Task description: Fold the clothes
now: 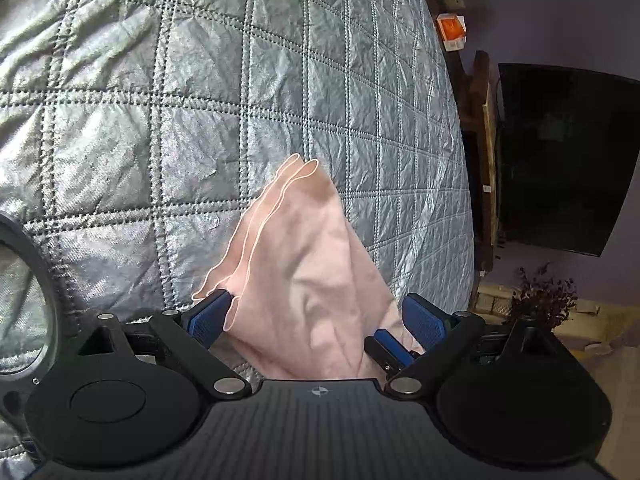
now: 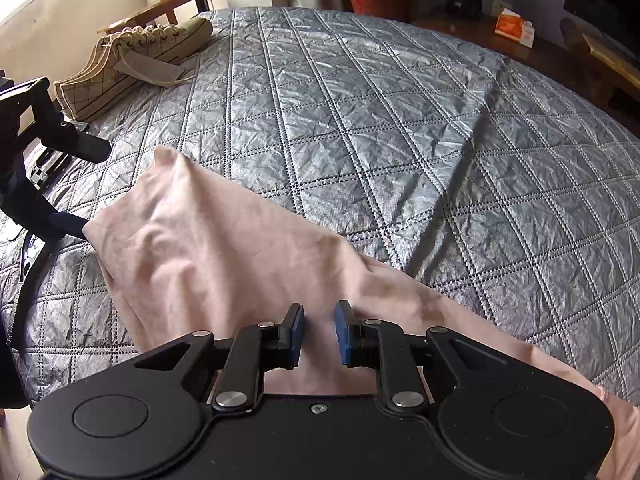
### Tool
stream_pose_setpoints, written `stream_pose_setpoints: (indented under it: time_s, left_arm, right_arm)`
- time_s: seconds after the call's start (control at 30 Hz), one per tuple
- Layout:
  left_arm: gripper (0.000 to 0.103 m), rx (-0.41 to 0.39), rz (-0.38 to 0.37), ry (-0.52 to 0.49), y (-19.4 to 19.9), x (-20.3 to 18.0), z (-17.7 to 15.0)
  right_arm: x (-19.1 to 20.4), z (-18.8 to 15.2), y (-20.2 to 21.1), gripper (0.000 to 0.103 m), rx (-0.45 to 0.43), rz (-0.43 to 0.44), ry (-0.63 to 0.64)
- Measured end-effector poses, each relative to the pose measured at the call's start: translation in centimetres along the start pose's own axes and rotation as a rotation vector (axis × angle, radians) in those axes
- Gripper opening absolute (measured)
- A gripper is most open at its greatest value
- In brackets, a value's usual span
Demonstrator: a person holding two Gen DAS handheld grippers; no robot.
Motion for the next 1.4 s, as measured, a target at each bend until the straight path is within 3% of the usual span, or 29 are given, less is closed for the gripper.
stream_pose_setpoints:
  time_s: [0.1,0.17,0.23,0.33,0.57,0.83,1.03,1.2,1.27,1.33,1.4]
  left_arm:
    - [0.072,-0.003,0.027,-0.008,0.1,0.3,-0.2]
    - [0.049,0.014,0.037,0.002,-0.1,0.7,-0.4]
    - [0.042,0.037,0.039,0.01,-0.5,1.1,-0.6]
    - [0.04,0.034,0.043,0.006,-0.5,1.2,-0.8]
    - [0.01,-0.001,0.083,-0.004,0.1,1.5,-0.8]
    - [0.005,-0.084,0.13,-0.064,1.3,0.7,-1.8]
    - [0.007,-0.08,0.177,-0.026,1.9,1.8,-1.9]
    - [0.004,-0.24,0.252,-0.062,4.6,1.4,0.4]
    - [0.004,-0.298,0.252,-0.032,6.2,1.6,1.7]
    - [0.007,-0.299,0.215,-0.073,6.9,0.3,1.8]
    - [0.016,-0.222,0.13,-0.13,5.7,-1.7,0.7]
  right_arm:
    - [0.2,0.0,0.0,0.016,0.006,-0.003,0.002]
    - [0.2,0.0,0.0,0.016,0.01,-0.004,0.006]
    - [0.2,0.0,0.0,0.016,0.011,-0.003,0.004]
    - [0.1,-0.1,0.0,0.016,0.011,-0.004,0.0]
    - [0.0,-0.1,0.0,0.016,0.012,-0.009,0.004]
    - [0.0,-0.2,0.1,0.016,0.013,-0.014,0.001]
    - [0.0,0.0,0.0,0.016,0.023,-0.02,0.008]
    - [0.1,0.0,0.0,0.016,0.02,-0.024,0.006]
    - [0.1,0.0,0.0,0.016,0.017,-0.024,0.002]
    - [0.1,-0.1,0.0,0.016,0.014,-0.025,-0.001]
    - [0.1,-0.1,-0.1,0.016,0.012,-0.025,-0.001]
Point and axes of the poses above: each gripper's, at about its wrist camera, not at the fingertips, and y roughly against the way its jaws point, x to its left, z to its top, the point moved 6 cm from there along -y, roughly the way its jaws point, and after that the axes turned 7 degrees about -z, right-handed, at the moved point
